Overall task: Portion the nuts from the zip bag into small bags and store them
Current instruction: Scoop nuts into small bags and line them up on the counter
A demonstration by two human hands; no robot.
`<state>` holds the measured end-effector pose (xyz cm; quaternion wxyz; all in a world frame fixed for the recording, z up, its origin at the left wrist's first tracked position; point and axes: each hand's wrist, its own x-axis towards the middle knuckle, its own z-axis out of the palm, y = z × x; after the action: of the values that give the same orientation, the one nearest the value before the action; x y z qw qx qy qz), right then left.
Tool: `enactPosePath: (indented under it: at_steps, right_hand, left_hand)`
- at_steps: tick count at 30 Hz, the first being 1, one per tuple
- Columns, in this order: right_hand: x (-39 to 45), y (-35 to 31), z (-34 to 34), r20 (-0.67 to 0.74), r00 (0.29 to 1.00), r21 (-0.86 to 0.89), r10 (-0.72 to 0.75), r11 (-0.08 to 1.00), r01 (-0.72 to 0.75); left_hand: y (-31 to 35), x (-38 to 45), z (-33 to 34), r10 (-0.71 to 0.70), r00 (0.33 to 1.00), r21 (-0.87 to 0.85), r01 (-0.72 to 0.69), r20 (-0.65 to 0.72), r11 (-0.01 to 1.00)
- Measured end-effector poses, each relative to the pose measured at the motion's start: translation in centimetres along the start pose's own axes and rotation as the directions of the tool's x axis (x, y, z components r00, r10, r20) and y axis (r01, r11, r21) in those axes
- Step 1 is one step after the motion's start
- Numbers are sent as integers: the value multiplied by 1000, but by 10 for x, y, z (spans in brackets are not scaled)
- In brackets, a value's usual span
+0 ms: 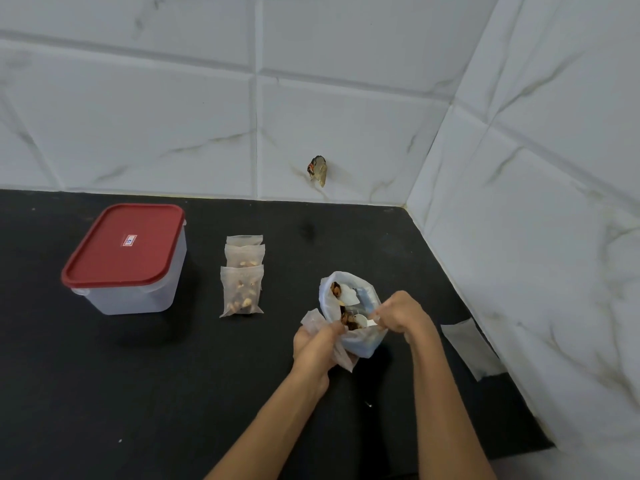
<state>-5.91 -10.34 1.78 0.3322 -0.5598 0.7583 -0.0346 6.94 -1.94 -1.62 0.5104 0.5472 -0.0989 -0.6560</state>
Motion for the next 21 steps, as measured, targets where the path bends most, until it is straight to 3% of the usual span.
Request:
enactPosePath:
  at_steps: [3,8,12,16,21]
  right_hand:
    - [2,2,4,13,999,38,43,998,-44]
    - [1,6,19,-121,991,120,52,992,-37]
    - [1,13,13,7,997,174,77,982,-77]
    - [0,17,14,50,993,258,109,959,-118]
    - [-8,25,18,127,976,450,176,867,-215]
  left_hand:
    - [5,-1,1,-25,1000,-18,24,-20,1000]
    - [3,-3,3,1,999,78,-3,36,997]
    - [5,-3,8,20,1000,77,-19,-5,997]
    - [5,2,4,50,998,118,-44,-44,992]
    - [3,5,1,90,995,230,-78,-45,970]
